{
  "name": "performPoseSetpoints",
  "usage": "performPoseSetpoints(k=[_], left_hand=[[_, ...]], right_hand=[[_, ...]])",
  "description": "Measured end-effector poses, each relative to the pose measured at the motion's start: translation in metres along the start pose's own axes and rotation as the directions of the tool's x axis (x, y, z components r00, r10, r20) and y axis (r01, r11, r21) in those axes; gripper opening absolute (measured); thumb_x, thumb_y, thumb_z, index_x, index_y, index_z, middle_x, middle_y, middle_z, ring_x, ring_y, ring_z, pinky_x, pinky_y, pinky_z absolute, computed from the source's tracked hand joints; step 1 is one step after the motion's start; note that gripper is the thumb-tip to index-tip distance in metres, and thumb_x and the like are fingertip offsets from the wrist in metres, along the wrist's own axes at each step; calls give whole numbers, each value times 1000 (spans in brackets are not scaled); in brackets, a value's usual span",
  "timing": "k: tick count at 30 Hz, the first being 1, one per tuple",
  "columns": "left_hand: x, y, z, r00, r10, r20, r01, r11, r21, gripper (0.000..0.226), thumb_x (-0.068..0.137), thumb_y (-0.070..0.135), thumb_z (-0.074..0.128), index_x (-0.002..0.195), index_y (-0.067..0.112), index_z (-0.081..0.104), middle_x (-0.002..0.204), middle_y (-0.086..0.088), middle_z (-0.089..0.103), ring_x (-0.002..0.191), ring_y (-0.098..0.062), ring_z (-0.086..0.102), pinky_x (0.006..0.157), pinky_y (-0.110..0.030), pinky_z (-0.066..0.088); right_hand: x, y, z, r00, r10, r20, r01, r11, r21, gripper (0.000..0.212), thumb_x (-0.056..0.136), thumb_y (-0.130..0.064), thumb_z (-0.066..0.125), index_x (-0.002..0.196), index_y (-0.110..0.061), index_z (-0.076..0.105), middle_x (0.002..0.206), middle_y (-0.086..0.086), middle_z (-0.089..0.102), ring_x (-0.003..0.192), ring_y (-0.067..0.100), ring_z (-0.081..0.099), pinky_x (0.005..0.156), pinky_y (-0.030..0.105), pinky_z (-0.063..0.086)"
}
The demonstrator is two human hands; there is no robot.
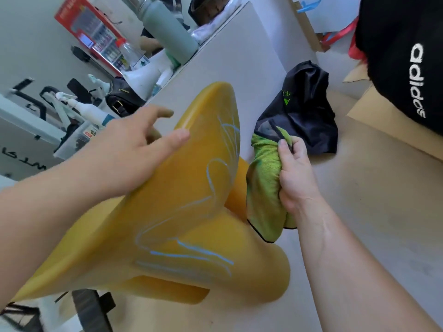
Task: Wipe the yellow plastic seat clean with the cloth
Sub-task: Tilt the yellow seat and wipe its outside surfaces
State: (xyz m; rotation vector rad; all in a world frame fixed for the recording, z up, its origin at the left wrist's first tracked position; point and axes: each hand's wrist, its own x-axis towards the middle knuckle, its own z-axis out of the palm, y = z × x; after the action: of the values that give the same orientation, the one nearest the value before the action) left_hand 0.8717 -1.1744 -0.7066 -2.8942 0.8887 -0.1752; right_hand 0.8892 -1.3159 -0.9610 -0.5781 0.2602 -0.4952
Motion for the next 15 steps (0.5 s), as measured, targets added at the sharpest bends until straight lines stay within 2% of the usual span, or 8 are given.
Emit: performPoseSetpoints(k=[3,5,7,9,13,15], left_hand=[[66,34,13,994,-76,-82,78,996,32,56,97,60,38,149,38,32,136,-1,57,107,-21,58,82,-34,40],[94,44,22,996,-52,-70,63,986,154,52,102,46,37,149,24,34,144,-12,50,122,-33,50,94,-39,41],[108,41,29,996,-34,-77,56,952,302,44,104,35,35,136,9,49,136,-21,54,124,-40,47,98,-42,41],[107,37,30,997,-37,-66,58,932,358,41,104,32,35,125,5,58,126,-22,59,118,-42,50,94,-43,44],[80,38,22,999,2,-55,17,940,340,38,103,33,37,122,10,62,118,-17,64,110,-38,55,88,-42,46],[53,29,16,998,6,-66,15,947,321,36,103,34,39,126,18,61,115,-12,67,107,-35,56,82,-37,43]], right_hand=[[3,-7,0,999,-25,-36,27,999,41,8,107,-22,47,107,-20,55,100,11,67,90,30,62,87,61,53],[4,-8,-1,999,-33,-36,35,998,54,8,107,-22,48,108,-20,56,101,10,68,90,29,64,84,55,56],[4,-6,-1,999,-29,-41,31,998,45,9,107,-22,48,109,-19,56,100,10,68,87,25,65,78,47,57],[3,-1,-1,999,-24,-38,25,999,36,9,107,-22,48,108,-18,56,96,9,68,84,25,64,75,45,55],[0,14,-1,999,-2,-33,2,1000,-2,7,105,-24,51,106,-20,57,93,9,69,81,30,64,75,50,56],[-1,18,-4,1000,20,-7,-20,999,-30,7,103,-30,53,104,-26,59,99,17,69,83,38,66,75,56,57]])
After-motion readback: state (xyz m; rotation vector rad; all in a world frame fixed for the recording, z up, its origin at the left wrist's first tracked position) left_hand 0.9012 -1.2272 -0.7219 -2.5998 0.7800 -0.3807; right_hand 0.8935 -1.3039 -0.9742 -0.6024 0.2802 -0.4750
